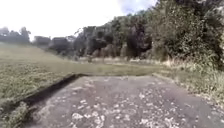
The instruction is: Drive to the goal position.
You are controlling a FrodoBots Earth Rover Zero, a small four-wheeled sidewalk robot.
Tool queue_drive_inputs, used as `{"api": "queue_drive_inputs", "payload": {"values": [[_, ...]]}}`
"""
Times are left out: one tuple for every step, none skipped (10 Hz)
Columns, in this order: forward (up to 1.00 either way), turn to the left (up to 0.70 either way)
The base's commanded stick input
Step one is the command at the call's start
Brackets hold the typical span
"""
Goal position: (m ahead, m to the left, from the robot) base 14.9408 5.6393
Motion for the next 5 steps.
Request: {"api": "queue_drive_inputs", "payload": {"values": [[0.7,-0.01],[0.7,0.0],[0.7,0.0],[0.7,0.0],[0.7,0.0]]}}
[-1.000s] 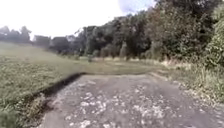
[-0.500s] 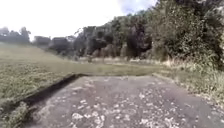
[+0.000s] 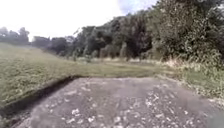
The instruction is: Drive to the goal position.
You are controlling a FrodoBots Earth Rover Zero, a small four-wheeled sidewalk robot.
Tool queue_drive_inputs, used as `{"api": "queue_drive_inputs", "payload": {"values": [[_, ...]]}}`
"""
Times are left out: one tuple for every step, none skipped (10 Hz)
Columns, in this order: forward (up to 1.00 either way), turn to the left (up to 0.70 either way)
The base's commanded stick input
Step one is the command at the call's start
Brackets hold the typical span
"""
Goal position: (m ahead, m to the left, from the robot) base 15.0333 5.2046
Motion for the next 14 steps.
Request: {"api": "queue_drive_inputs", "payload": {"values": [[0.7,0.0],[0.7,0.0],[0.7,0.0],[0.7,0.0],[0.7,0.0],[0.7,0.0],[0.7,0.0],[0.7,0.0],[0.7,0.0],[0.7,0.0],[0.7,0.0],[0.7,0.0],[0.7,0.0],[0.7,0.0]]}}
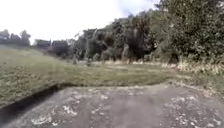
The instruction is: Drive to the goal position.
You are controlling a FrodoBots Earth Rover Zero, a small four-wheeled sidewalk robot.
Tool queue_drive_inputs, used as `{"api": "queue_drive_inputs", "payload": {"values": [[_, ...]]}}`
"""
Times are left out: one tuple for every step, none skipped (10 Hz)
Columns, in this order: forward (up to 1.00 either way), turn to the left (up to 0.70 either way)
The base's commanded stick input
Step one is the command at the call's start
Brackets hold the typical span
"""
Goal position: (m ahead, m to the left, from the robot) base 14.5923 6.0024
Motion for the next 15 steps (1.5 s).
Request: {"api": "queue_drive_inputs", "payload": {"values": [[0.7,0.0],[0.7,0.0],[0.7,0.0],[0.7,0.0],[0.7,0.0],[0.7,0.0],[0.7,0.0],[0.7,0.0],[0.7,0.0],[0.7,0.0],[0.7,0.0],[0.7,0.0],[0.7,0.0],[0.7,0.0],[0.7,0.0]]}}
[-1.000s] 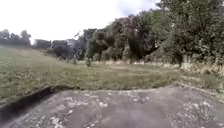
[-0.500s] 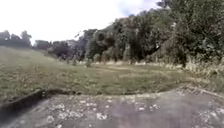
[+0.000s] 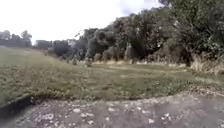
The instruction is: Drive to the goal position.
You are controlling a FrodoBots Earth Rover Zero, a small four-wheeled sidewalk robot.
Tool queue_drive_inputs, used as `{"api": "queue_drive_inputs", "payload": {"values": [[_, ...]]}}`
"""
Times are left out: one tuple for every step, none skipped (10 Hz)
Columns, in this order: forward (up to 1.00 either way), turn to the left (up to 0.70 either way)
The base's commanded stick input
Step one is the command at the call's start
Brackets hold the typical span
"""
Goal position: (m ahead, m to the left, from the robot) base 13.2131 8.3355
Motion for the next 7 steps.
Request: {"api": "queue_drive_inputs", "payload": {"values": [[0.7,0.0],[0.7,0.0],[0.7,0.0],[0.7,0.0],[0.7,0.02],[0.7,0.03],[0.7,0.03]]}}
